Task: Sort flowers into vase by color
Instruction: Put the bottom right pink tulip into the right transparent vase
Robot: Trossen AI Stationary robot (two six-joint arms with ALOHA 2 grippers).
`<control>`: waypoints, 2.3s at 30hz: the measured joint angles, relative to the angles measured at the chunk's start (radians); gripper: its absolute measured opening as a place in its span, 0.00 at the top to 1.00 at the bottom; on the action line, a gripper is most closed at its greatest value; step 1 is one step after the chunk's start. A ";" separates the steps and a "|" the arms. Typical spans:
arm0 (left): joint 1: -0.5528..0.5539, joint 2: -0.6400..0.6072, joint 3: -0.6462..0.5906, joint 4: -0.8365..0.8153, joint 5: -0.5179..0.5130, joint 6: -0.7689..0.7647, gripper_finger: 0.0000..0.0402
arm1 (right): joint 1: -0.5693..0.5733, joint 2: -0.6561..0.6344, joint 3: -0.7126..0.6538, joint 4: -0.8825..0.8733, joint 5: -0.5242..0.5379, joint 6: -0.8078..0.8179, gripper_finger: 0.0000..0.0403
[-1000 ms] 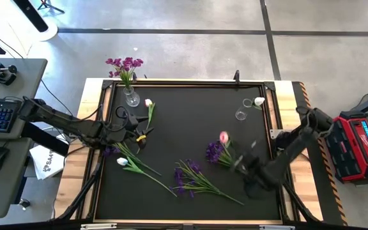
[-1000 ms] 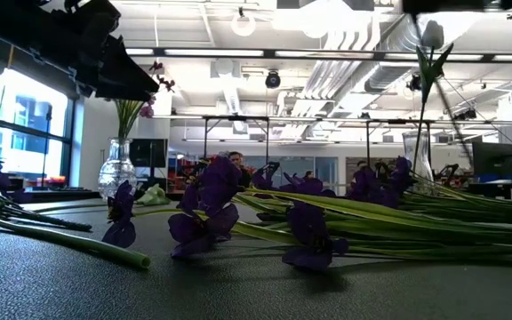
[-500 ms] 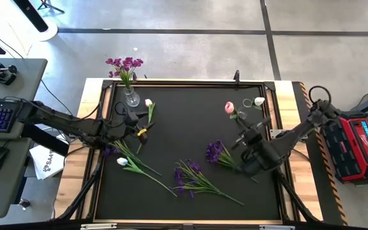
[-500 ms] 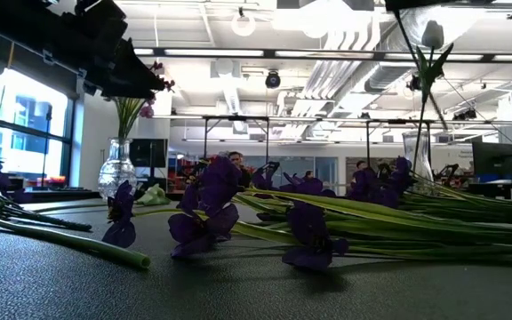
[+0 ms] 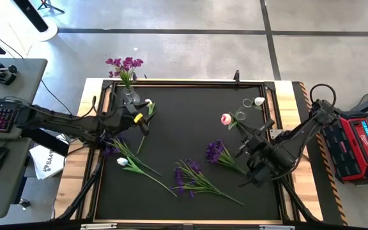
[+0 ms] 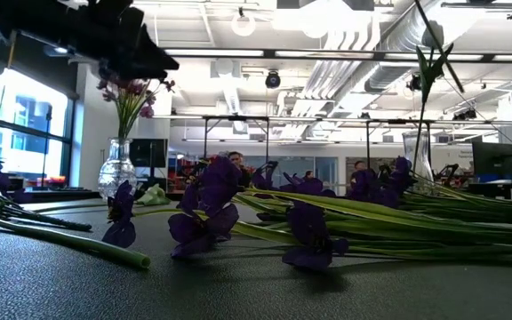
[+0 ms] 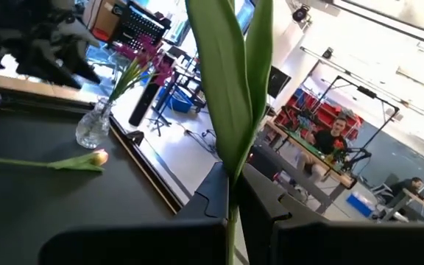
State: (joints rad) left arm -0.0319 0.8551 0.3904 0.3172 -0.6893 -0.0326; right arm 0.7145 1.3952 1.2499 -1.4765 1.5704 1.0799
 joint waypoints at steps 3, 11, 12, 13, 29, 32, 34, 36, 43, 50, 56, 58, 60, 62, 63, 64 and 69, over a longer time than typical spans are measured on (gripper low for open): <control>0.042 0.000 0.000 0.053 0.041 0.038 0.37 | -0.002 0.000 -0.027 -0.005 0.001 0.066 1.00; 0.145 0.000 0.000 0.122 0.124 0.060 0.37 | -0.038 0.033 -0.160 0.173 0.000 0.171 1.00; 0.154 0.000 0.000 0.123 0.133 0.056 0.37 | -0.043 0.041 -0.174 0.218 0.000 0.158 1.00; 0.160 0.000 0.000 0.122 0.138 0.047 0.37 | -0.049 0.050 -0.186 0.265 0.000 0.142 1.00; 0.176 0.000 0.000 0.096 0.290 -0.067 0.37 | -0.200 -0.050 -0.201 1.260 -0.872 -1.366 1.00; 0.176 0.003 0.000 0.082 0.317 -0.070 0.37 | -0.251 -0.202 -0.201 1.226 -0.886 -1.407 1.00; 0.176 0.008 0.000 0.079 0.320 -0.064 0.37 | -0.289 -0.303 -0.201 1.251 -0.923 -1.460 1.00; 0.176 0.017 0.000 0.082 0.320 -0.053 0.37 | -0.343 -0.393 -0.201 1.303 -0.994 -1.525 1.00; 0.175 0.073 0.000 0.082 0.320 -0.071 0.37 | -0.633 -0.573 -0.201 1.513 -1.048 -1.661 1.00; 0.175 0.136 0.000 0.104 0.320 -0.070 0.37 | -0.932 -0.644 -0.323 1.647 -1.027 -1.576 1.00; 0.175 0.155 0.000 0.104 0.320 -0.070 0.37 | -1.061 -0.752 -0.600 1.881 -1.011 -1.551 1.00; 0.175 0.155 0.000 0.104 0.320 -0.070 0.37 | -1.090 -0.786 -0.661 1.931 -0.978 -1.520 1.00; 0.175 0.155 0.000 0.105 0.320 -0.070 0.37 | -1.113 -0.814 -0.699 1.938 -0.957 -1.443 1.00; 0.175 0.155 0.000 0.106 0.320 -0.070 0.37 | -1.129 -0.832 -0.726 1.922 -0.939 -1.374 1.00; 0.175 0.155 0.000 0.106 0.320 -0.071 0.37 | -1.134 -0.838 -0.732 1.899 -0.928 -1.351 1.00; 0.175 0.155 0.000 0.106 0.320 -0.072 0.37 | -1.135 -0.842 -0.736 1.868 -0.914 -1.336 1.00; 0.175 0.155 0.000 0.106 0.320 -0.087 0.37 | -1.135 -0.834 -0.742 1.695 -0.840 -1.240 1.00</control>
State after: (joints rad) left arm 0.1432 1.0100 0.3904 0.4229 -0.3691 -0.1198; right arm -0.4210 0.5614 0.5077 0.2187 0.7305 -0.1604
